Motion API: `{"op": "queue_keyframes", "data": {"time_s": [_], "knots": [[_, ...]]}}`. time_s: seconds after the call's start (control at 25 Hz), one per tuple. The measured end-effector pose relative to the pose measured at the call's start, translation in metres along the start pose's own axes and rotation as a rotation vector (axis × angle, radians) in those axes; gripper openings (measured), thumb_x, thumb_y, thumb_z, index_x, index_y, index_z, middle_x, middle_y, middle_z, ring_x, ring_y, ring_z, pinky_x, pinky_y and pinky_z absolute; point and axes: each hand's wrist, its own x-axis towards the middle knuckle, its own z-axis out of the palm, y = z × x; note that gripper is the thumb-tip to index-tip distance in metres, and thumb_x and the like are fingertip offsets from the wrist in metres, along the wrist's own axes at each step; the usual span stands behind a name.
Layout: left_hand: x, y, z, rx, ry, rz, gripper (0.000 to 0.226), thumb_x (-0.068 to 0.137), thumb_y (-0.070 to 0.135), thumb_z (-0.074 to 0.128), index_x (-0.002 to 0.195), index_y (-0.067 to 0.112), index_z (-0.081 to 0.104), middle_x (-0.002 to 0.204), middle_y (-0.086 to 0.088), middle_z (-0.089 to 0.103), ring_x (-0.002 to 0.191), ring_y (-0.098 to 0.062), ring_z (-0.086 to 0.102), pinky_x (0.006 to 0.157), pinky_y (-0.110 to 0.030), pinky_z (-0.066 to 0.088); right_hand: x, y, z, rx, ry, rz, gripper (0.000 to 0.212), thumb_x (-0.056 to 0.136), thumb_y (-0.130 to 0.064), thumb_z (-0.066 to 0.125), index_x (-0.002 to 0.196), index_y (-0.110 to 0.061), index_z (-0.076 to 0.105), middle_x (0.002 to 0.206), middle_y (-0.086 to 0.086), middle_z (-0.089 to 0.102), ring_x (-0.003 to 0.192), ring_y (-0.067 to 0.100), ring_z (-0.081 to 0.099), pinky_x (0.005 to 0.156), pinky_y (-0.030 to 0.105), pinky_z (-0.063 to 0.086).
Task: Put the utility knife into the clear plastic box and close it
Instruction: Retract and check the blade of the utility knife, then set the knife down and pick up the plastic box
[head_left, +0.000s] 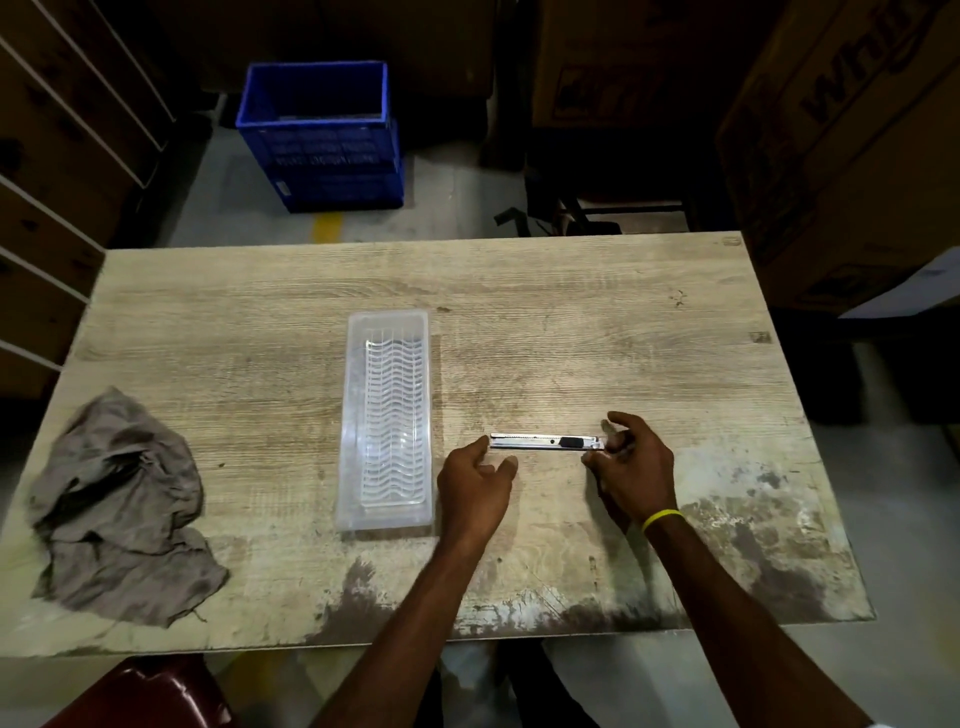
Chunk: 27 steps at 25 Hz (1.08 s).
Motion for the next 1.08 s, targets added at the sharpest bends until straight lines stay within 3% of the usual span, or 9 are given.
{"op": "queue_keyframes", "data": {"time_s": [0.12,0.16,0.24,0.36,0.48,0.6,0.8,0.96,1.08], "knots": [[-0.027,0.007,-0.036,-0.081,-0.014,0.145,0.026,0.086,0.02,0.079,0.112,0.021,0.077,0.107,0.01,0.077,0.083,-0.003,0.072,0.071,-0.015,0.058,-0.024,-0.022,0.007,0.162,0.03,0.013,0.044,0.077,-0.001,0.079,0.116,-0.015,0.066,0.081,0.009,0.066,0.062,0.015,0.06,0.065,0.013,0.049],[-0.031,0.008,-0.052,-0.103,0.016,0.177,0.018,0.085,0.018,0.08,0.102,0.022,0.079,0.097,0.009,0.079,0.08,-0.005,0.074,0.07,-0.021,0.061,-0.034,-0.031,0.012,0.22,0.018,0.022,0.039,0.079,0.0,0.077,0.114,-0.014,0.067,0.08,0.009,0.066,0.059,0.017,0.059,0.061,0.015,0.051],[-0.026,0.005,-0.087,-0.143,0.13,0.199,0.012,0.082,0.012,0.081,0.091,0.021,0.079,0.085,0.005,0.079,0.076,-0.012,0.075,0.068,-0.026,0.062,-0.055,-0.048,0.028,0.297,-0.042,0.038,0.031,0.081,-0.002,0.077,0.108,-0.015,0.069,0.078,0.013,0.067,0.06,0.031,0.064,0.061,0.034,0.057],[0.001,-0.003,-0.135,-0.116,0.371,0.176,0.015,0.082,0.009,0.08,0.093,0.017,0.076,0.09,0.002,0.077,0.074,-0.015,0.07,0.071,-0.031,0.06,-0.084,-0.071,0.059,0.381,-0.181,0.079,0.019,0.084,-0.014,0.079,0.1,-0.02,0.07,0.081,0.02,0.069,0.069,0.041,0.069,0.058,0.043,0.058],[0.034,-0.016,-0.16,-0.051,0.494,0.146,0.02,0.083,0.016,0.081,0.101,0.01,0.074,0.098,-0.007,0.074,0.07,-0.018,0.065,0.073,-0.038,0.057,-0.106,-0.088,0.091,0.351,-0.286,0.151,0.022,0.08,-0.037,0.081,0.093,-0.025,0.069,0.076,0.013,0.072,0.062,0.026,0.073,0.064,0.043,0.062],[0.054,-0.028,-0.165,-0.038,0.383,0.006,0.03,0.078,0.029,0.085,0.1,0.011,0.074,0.088,-0.005,0.074,0.08,-0.024,0.071,0.076,-0.037,0.058,-0.117,-0.1,0.114,0.319,-0.356,0.207,0.036,0.072,-0.05,0.083,0.091,-0.024,0.066,0.077,0.016,0.074,0.061,0.024,0.075,0.067,0.045,0.063],[0.051,-0.051,-0.157,-0.051,0.263,-0.066,0.024,0.074,0.031,0.086,0.091,0.017,0.077,0.08,-0.001,0.077,0.08,-0.022,0.074,0.083,-0.043,0.061,-0.118,-0.104,0.118,0.341,-0.356,0.3,0.027,0.075,-0.017,0.086,0.087,-0.01,0.063,0.084,0.03,0.073,0.056,0.029,0.07,0.056,0.044,0.058],[0.023,-0.068,-0.141,-0.161,0.18,-0.11,0.028,0.077,0.025,0.086,0.096,0.01,0.073,0.082,-0.008,0.077,0.075,-0.024,0.075,0.07,-0.041,0.065,-0.106,-0.088,0.09,0.286,-0.386,0.298,0.021,0.075,-0.002,0.084,0.088,-0.003,0.067,0.075,0.023,0.072,0.052,0.029,0.067,0.058,0.046,0.059],[-0.014,-0.079,-0.123,-0.298,0.078,-0.169,0.026,0.082,0.014,0.082,0.097,0.0,0.065,0.079,-0.016,0.074,0.062,-0.025,0.071,0.055,-0.035,0.061,-0.097,-0.07,0.062,0.213,-0.411,0.246,0.02,0.074,-0.001,0.083,0.092,-0.004,0.075,0.078,0.015,0.072,0.065,0.025,0.067,0.066,0.044,0.061]]}}
